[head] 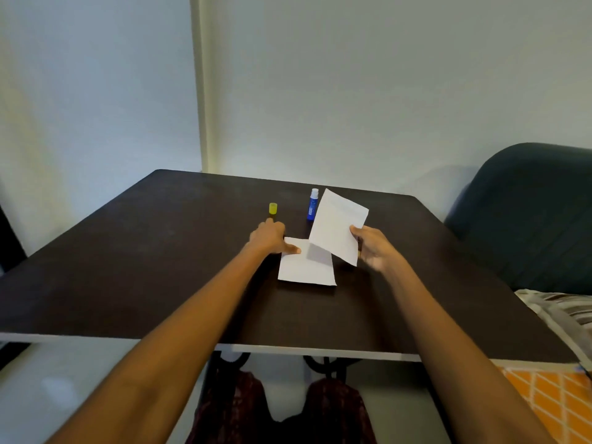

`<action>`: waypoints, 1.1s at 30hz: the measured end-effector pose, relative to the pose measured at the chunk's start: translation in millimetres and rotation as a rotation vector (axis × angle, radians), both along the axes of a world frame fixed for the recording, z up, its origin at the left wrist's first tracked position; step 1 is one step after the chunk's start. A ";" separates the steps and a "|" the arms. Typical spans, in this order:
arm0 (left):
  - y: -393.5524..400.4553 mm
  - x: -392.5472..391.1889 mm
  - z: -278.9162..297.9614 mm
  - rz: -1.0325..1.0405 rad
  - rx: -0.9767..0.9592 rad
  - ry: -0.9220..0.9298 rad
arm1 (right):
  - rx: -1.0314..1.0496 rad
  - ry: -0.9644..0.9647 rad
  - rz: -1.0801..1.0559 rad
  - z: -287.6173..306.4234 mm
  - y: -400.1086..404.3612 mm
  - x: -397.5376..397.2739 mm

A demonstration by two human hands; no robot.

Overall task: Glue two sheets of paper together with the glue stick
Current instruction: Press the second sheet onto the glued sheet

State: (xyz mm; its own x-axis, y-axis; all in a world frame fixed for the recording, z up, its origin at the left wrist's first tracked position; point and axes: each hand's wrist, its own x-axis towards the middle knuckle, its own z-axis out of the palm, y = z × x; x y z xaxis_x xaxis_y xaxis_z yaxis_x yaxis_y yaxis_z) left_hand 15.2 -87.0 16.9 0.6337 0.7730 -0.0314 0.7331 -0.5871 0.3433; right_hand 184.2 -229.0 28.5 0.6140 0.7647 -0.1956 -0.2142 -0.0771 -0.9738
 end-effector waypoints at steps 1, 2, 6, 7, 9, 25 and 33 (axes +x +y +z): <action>0.3 0.9 0.5 0.009 -0.028 -0.036 | -0.003 0.005 0.006 -1.6 1.2 -2.2; 0.7 1.7 1.0 0.016 -0.059 -0.064 | -0.008 0.009 0.011 -3.6 1.7 -3.5; -0.4 4.9 -2.3 0.068 -0.194 -0.156 | -0.021 0.020 -0.002 -13.5 -1.4 -2.9; -0.3 6.3 -3.0 0.087 -0.239 -0.221 | -0.009 0.030 -0.012 -14.7 -2.1 -2.0; 1.0 9.0 -4.6 0.131 -0.345 -0.458 | 0.027 0.048 -0.005 -16.4 -3.6 -0.5; 9.7 6.1 -10.9 0.114 -0.697 -1.127 | 0.084 -0.176 0.006 -22.4 20.4 -7.2; 21.0 0.2 -18.4 0.142 -0.795 -1.155 | 0.115 -0.190 -0.043 -26.8 27.5 -4.1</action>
